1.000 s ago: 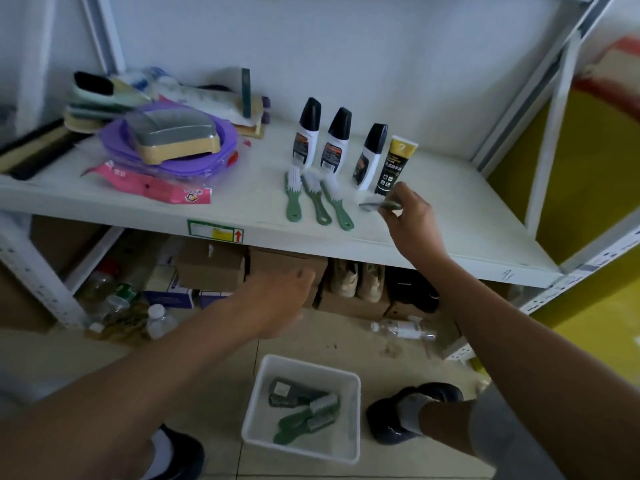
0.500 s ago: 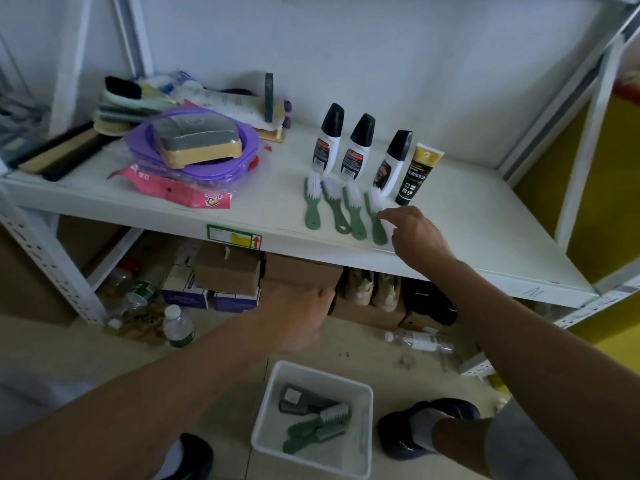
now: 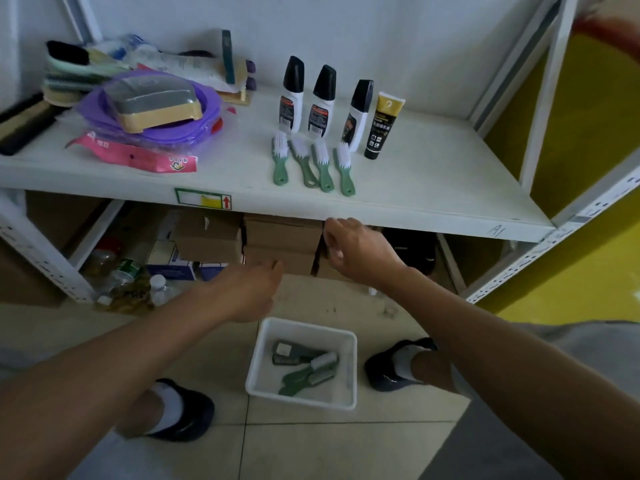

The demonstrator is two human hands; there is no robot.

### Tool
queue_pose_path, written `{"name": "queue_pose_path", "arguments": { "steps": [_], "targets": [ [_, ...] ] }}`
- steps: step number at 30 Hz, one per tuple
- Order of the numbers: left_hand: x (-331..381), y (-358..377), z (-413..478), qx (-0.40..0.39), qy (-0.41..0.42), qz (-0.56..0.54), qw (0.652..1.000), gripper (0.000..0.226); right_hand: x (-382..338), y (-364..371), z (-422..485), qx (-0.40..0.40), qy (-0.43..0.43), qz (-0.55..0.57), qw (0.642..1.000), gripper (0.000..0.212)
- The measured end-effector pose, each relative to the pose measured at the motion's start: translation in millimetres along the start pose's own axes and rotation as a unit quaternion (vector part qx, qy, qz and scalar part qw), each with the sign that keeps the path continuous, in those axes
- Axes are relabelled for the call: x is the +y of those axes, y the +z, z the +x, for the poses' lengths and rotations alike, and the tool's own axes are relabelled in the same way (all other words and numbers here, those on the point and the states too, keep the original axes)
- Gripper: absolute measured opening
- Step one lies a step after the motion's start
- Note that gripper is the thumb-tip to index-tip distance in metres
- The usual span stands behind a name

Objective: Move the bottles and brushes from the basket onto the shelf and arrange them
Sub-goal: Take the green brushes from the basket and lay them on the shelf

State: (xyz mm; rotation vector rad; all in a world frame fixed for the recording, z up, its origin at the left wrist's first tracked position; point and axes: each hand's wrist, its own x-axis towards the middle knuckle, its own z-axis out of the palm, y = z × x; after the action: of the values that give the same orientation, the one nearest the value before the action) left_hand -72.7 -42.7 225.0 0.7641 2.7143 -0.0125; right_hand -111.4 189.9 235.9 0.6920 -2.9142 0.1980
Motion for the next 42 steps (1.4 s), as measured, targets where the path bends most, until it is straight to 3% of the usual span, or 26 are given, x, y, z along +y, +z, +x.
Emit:
{"name": "queue_pose_path", "arguments": {
  "steps": [4,9,13,19,23,28,32,36,42],
  "targets": [
    [-6,13,2,-0.043,0.002,0.004,0.999,0.062,-10,54,-14,-0.148,0.082,0.015,0.986,0.014],
    [-17,22,14,-0.062,-0.025,0.030,0.997,0.075,-10,152,-28,-0.363,0.100,0.043,0.925,0.027],
    [-27,34,26,-0.073,-0.030,0.039,0.996,0.070,-9,221,-46,-0.427,0.131,0.057,0.893,0.030],
    [-39,57,39,-0.104,-0.017,0.030,0.994,0.071,-9,303,-60,-0.469,0.164,0.093,0.863,0.017],
    [-45,71,40,-0.118,-0.026,0.044,0.992,0.069,-4,333,-55,-0.517,0.157,0.081,0.838,0.035],
    [-51,77,39,-0.115,-0.032,0.060,0.991,0.072,1,355,-62,-0.485,0.158,0.096,0.855,0.035],
    [-51,74,38,-0.116,-0.043,0.055,0.991,0.073,3,354,-68,-0.482,0.054,0.027,0.874,0.039],
    [-51,66,38,-0.104,-0.031,0.047,0.993,0.076,-3,321,-57,-0.467,-0.002,-0.005,0.884,0.046],
    [-41,35,35,-0.080,-0.039,0.032,0.996,0.080,-5,255,-34,-0.381,-0.051,-0.010,0.923,0.032]
  ]
}}
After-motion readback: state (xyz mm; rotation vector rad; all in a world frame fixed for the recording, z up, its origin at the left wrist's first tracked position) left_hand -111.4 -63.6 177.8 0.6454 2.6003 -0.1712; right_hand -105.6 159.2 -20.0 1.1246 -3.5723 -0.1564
